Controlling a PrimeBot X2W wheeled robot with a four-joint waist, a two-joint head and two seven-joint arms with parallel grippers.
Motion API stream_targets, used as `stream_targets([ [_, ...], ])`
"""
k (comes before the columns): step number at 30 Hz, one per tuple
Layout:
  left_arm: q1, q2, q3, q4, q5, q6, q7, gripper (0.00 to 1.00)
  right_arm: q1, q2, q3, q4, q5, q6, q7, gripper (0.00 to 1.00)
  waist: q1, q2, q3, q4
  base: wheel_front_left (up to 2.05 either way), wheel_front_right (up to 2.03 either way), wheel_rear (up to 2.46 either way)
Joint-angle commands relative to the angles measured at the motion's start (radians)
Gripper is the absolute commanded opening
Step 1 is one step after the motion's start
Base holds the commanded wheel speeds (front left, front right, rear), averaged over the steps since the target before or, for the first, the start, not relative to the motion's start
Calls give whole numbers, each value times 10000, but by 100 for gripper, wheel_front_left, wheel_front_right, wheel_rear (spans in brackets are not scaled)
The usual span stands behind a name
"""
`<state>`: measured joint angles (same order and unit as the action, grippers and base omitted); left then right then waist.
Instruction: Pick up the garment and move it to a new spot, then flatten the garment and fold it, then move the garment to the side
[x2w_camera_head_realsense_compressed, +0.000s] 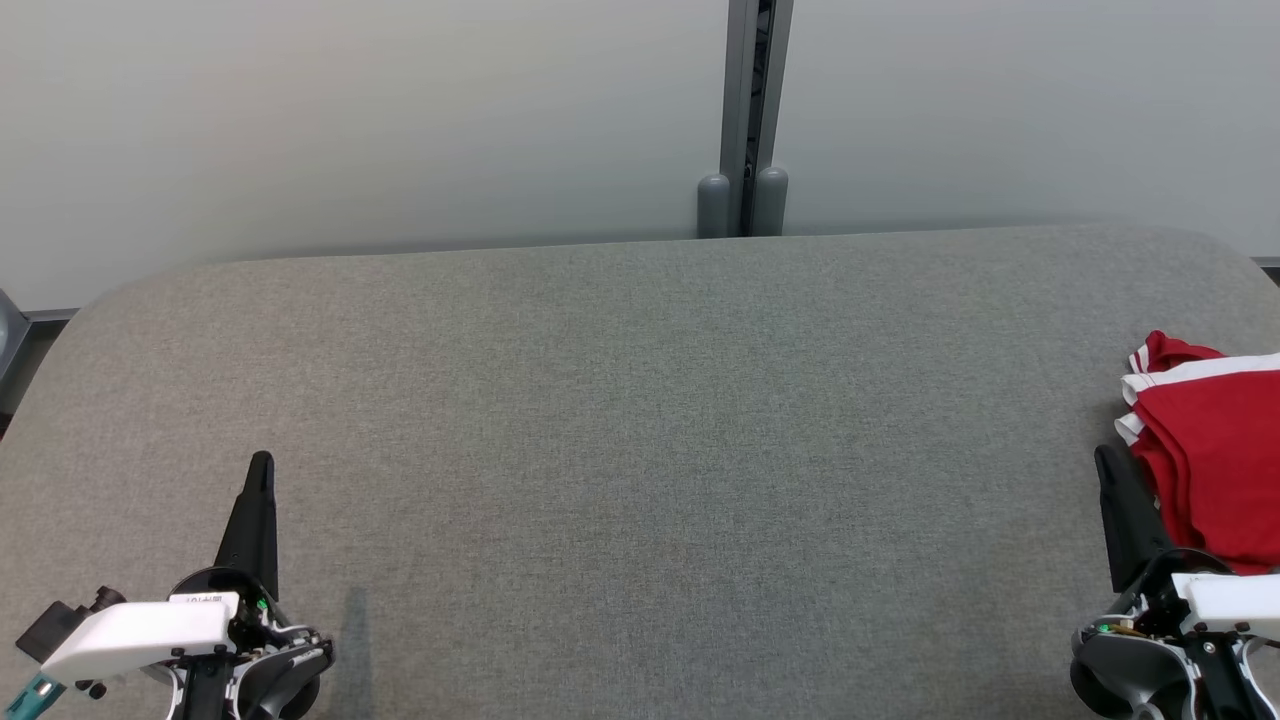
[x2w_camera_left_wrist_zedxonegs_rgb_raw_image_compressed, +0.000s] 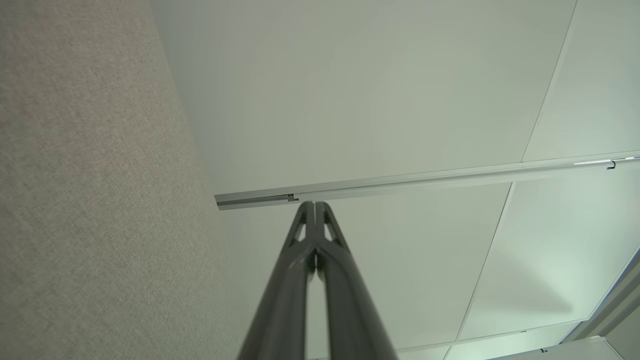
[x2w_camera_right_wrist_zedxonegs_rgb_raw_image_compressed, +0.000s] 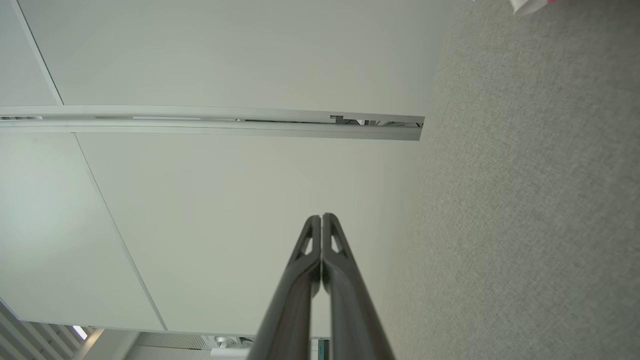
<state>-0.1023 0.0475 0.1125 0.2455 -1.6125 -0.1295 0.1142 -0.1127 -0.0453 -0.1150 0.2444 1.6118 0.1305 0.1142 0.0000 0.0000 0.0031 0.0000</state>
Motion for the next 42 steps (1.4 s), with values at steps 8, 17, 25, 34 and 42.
stream_targets([
  [8,-130,53,39,-30,-14,-40,30,0,91,-92,-10,-41,25,4,33,0,0,0,0,0,0,0,0],
  [17,-130,53,39,-31,-14,-40,30,0,91,-92,-9,-41,25,4,33,0,0,0,0,0,0,0,0],
  [25,-130,53,39,-30,-14,-40,30,0,91,-92,-9,-41,25,4,32,0,0,0,0,0,0,0,0],
  [34,-130,53,39,-30,-14,-40,30,0,91,-92,-9,-41,25,4,32,0,0,0,0,0,0,0,0],
  [42,-130,53,39,-30,-14,-40,30,0,91,-92,-9,-41,26,4,32,0,0,0,0,0,0,0,0],
])
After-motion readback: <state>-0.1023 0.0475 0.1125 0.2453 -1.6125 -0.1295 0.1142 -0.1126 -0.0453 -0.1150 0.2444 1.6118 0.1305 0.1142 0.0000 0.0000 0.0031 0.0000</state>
